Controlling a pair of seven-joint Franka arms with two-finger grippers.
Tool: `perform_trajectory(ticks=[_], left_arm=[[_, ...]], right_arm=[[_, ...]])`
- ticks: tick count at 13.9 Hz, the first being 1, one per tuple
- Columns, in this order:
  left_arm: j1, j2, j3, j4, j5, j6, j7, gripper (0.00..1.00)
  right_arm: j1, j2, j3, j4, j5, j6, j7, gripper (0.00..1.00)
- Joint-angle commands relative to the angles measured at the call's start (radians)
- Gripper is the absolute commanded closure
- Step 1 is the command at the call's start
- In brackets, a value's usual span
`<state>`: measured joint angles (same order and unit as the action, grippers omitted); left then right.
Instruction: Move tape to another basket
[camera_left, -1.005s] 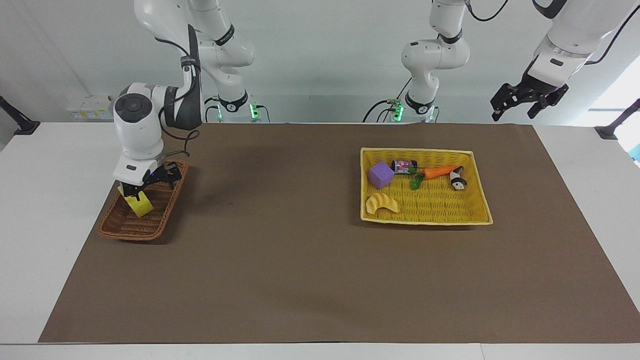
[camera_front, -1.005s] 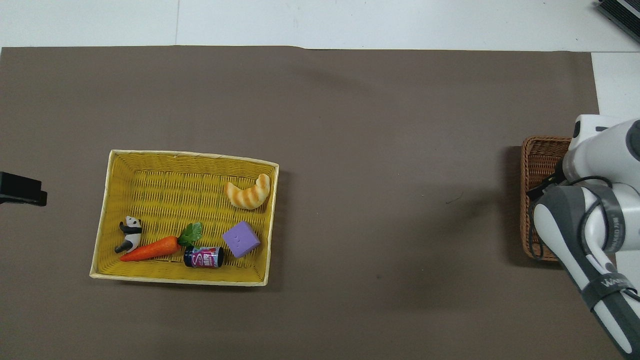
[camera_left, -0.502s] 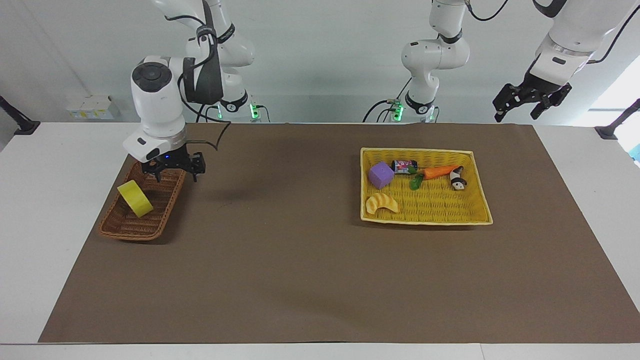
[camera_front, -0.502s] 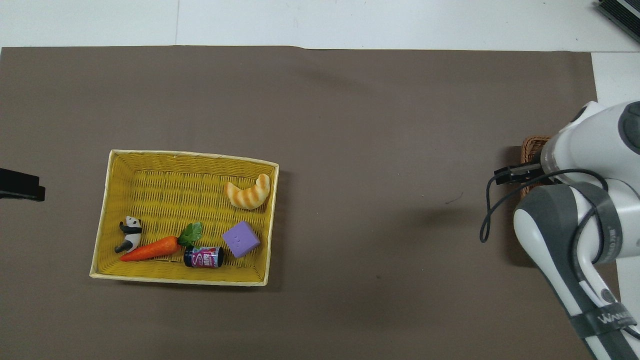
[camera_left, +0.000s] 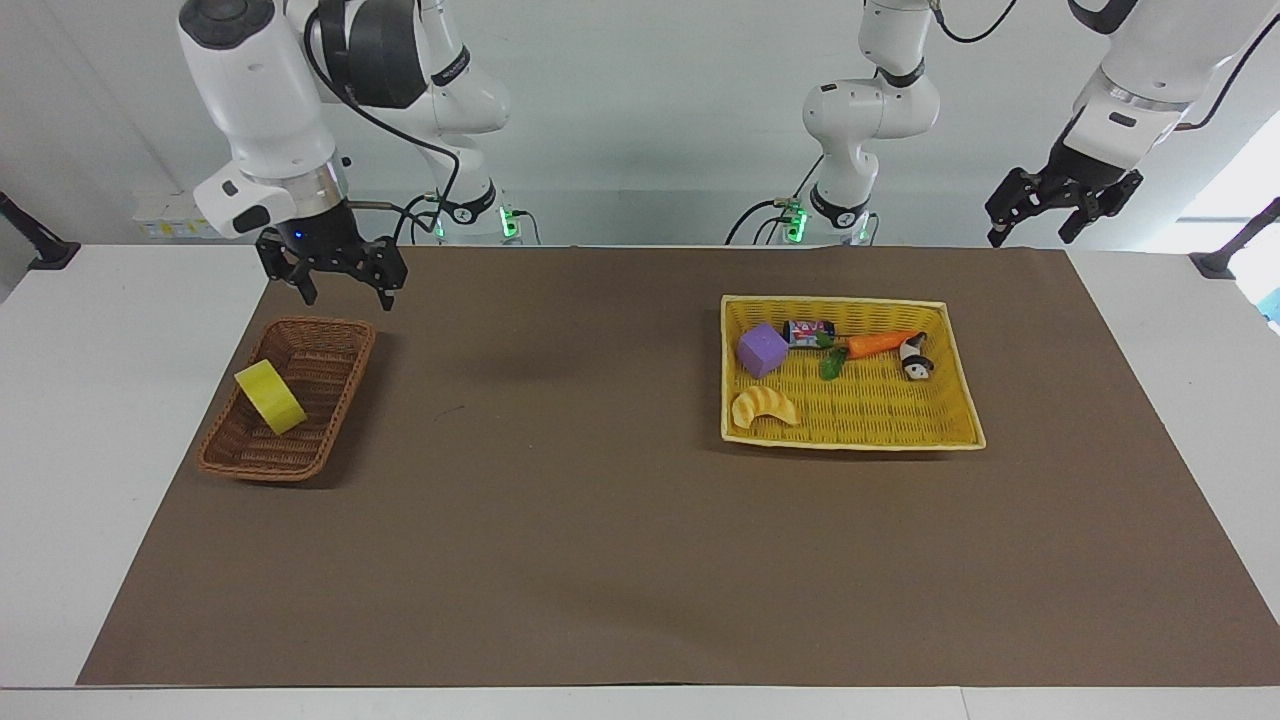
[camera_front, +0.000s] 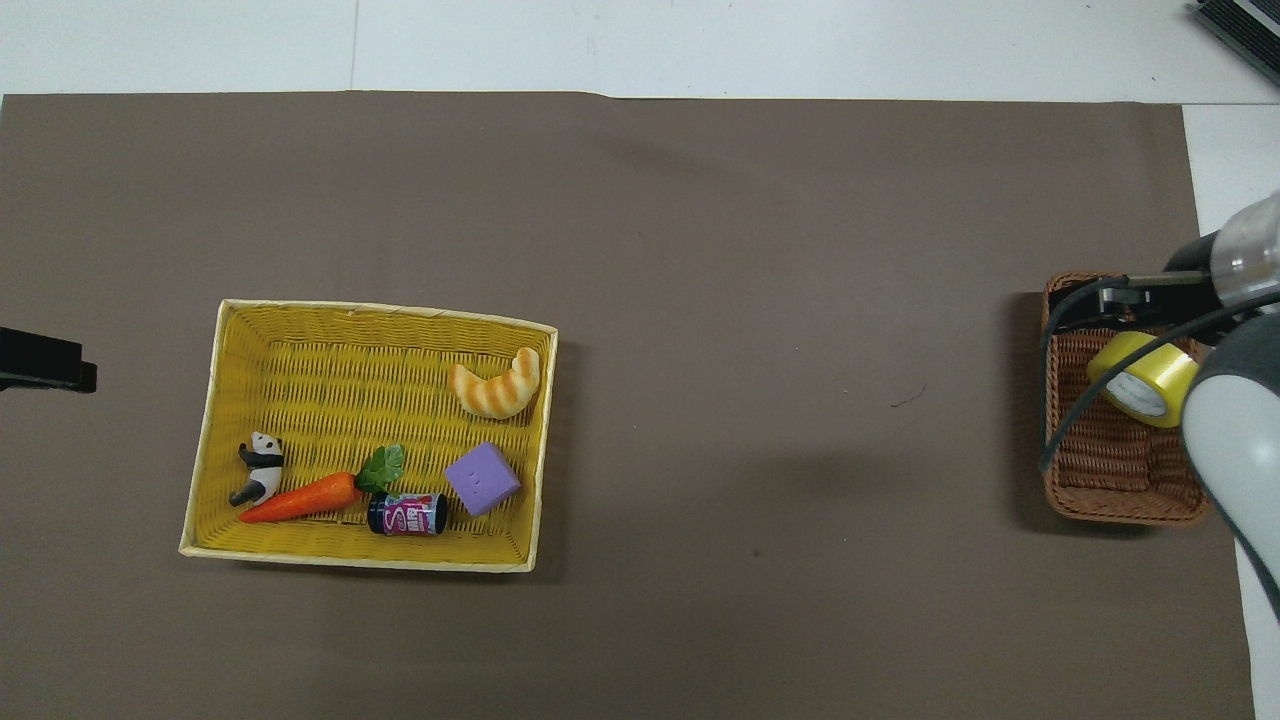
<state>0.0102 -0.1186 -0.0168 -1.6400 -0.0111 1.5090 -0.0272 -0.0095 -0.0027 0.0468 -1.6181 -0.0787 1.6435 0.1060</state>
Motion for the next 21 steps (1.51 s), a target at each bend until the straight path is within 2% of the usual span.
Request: perform_trajectory(ticks=[1, 3, 5, 6, 10, 12, 15, 21], left_arm=[[0.01, 0.034, -0.002, 0.054, -0.018, -0.027, 0.001, 0.0], [0.01, 0.086, -0.002, 0.121, -0.017, -0.085, 0.001, 0.0], [0.01, 0.14, -0.003, 0.189, -0.017, -0.121, 0.001, 0.0], [0.008, 0.146, -0.002, 0.19, -0.017, -0.119, 0.001, 0.0], [0.007, 0.128, -0.003, 0.14, -0.018, -0.061, 0.006, 0.0], [0.01, 0.125, -0.003, 0.138, -0.018, -0.062, 0.007, 0.0], [0.01, 0.125, -0.003, 0.138, -0.018, -0.07, 0.006, 0.0], [0.011, 0.123, -0.002, 0.138, -0.018, -0.076, 0.004, 0.0]], right_arm=[[-0.012, 0.01, 0.001, 0.116, 0.027, -0.1, 0.017, 0.0], [-0.013, -0.009, -0.001, 0.148, 0.022, -0.146, 0.061, 0.0], [-0.015, -0.048, -0.005, 0.117, 0.028, -0.122, 0.08, 0.0], [-0.015, -0.066, -0.007, 0.089, 0.028, -0.129, 0.092, 0.0], [-0.017, -0.082, -0.007, 0.07, 0.069, -0.166, 0.145, 0.0], [-0.017, -0.083, -0.019, 0.083, 0.102, -0.192, 0.149, 0.0], [-0.015, -0.08, -0.019, 0.126, 0.083, -0.263, 0.143, 0.0], [-0.015, -0.119, -0.022, 0.066, 0.07, -0.248, 0.038, 0.0]])
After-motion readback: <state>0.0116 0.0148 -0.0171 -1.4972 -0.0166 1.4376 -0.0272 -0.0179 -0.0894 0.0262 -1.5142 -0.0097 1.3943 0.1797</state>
